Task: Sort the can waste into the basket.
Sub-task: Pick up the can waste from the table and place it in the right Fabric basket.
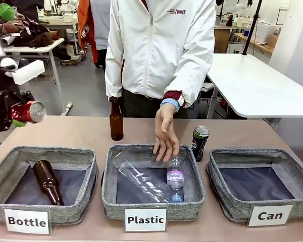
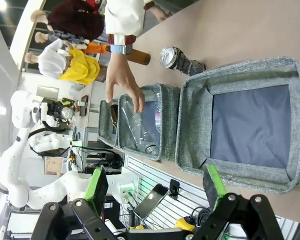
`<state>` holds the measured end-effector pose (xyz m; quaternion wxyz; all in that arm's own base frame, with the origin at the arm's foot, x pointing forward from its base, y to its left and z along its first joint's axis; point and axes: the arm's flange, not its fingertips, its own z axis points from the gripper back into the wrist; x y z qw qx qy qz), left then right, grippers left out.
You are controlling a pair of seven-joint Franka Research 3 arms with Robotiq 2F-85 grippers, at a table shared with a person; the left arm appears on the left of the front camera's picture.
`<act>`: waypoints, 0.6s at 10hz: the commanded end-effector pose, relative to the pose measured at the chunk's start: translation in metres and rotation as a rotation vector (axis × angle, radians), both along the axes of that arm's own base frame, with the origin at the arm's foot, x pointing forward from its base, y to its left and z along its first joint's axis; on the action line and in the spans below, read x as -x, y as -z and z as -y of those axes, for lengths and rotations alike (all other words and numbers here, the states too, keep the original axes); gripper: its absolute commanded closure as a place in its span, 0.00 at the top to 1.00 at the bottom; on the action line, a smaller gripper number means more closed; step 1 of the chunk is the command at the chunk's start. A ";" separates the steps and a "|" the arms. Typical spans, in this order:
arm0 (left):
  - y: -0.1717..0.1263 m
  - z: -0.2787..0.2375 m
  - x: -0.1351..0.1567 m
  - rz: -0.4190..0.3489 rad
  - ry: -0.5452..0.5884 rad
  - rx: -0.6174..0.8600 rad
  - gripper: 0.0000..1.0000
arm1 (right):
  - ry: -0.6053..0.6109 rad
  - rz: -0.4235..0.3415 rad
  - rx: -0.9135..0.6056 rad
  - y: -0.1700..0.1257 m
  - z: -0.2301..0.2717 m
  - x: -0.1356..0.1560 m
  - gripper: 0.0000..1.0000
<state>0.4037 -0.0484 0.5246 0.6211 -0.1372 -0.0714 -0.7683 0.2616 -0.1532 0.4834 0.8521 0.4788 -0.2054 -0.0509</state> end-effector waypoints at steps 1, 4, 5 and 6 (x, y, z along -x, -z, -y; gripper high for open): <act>0.008 0.007 -0.003 0.019 0.016 -0.001 0.00 | -0.007 0.033 -0.015 -0.001 0.002 -0.001 1.00; 0.011 0.039 -0.017 0.014 0.081 0.062 0.00 | -0.007 0.033 -0.015 -0.001 0.002 -0.001 1.00; 0.010 0.062 -0.021 0.002 0.065 0.058 0.00 | -0.007 0.033 -0.015 -0.001 0.002 -0.001 1.00; 0.007 0.093 -0.030 -0.004 0.029 0.077 0.00 | -0.007 0.033 -0.015 -0.001 0.002 -0.001 1.00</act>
